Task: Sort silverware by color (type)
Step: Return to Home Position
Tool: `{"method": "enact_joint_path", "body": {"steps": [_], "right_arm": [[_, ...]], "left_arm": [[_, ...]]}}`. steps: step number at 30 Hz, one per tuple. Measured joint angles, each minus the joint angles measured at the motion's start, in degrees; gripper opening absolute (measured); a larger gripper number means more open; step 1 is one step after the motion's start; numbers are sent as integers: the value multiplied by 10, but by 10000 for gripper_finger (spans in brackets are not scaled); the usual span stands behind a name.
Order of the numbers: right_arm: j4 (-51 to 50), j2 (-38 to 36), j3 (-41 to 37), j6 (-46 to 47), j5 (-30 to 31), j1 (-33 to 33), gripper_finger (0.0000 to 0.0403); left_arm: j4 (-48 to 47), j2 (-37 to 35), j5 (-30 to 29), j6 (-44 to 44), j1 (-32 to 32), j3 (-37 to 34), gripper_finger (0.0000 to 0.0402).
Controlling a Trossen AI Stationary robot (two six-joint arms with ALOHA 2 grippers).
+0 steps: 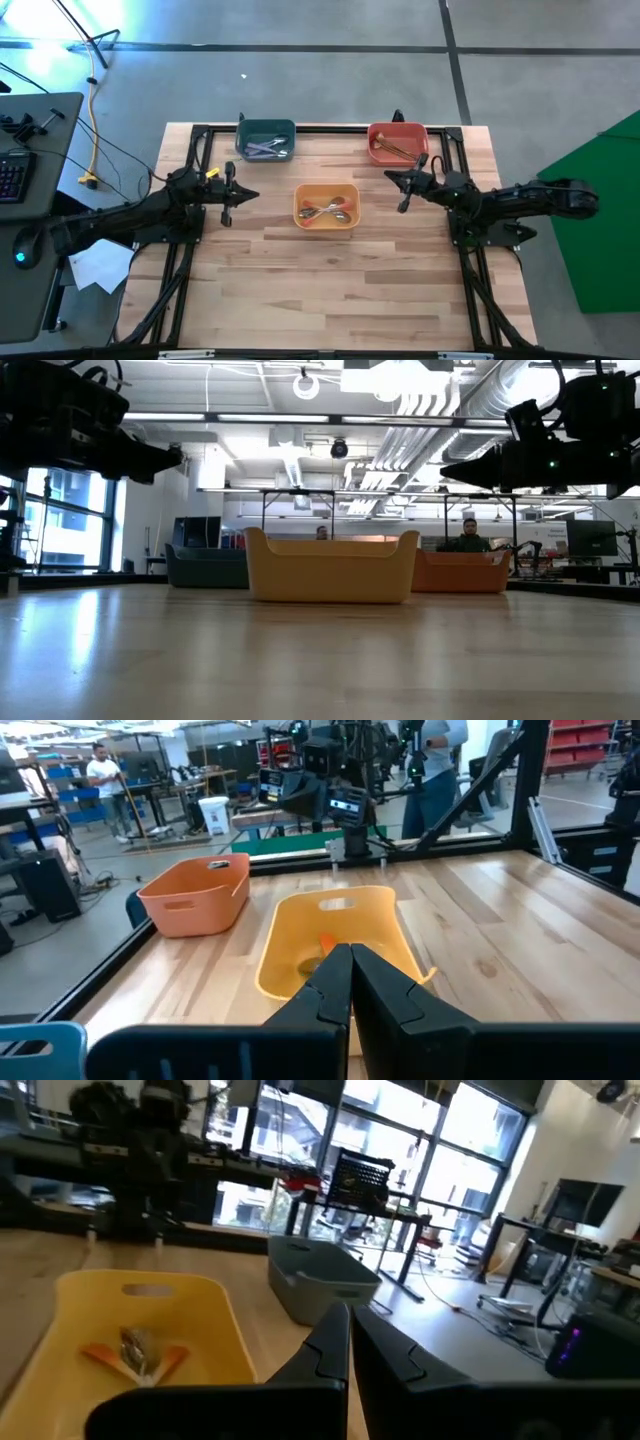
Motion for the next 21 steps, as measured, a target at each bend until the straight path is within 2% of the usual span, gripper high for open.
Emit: {"method": "enact_joint_path", "body": {"steps": [5,10,15,21], "right_arm": [[-53,-33,0,10,-23,1,0],[-107,-109,0,25,-65,-22,0],[-186,-200,0,24,-64,-25,0],[-268,-283,0,30,-15,-13,0]], "left_arm": [[-74,-88,-20,6,0,0,0],[-121,-185,-22,-3,0,0,1],[-124,-181,-20,-14,0,1,1],[-122,-183,-22,-16,-1,1,1]]}}
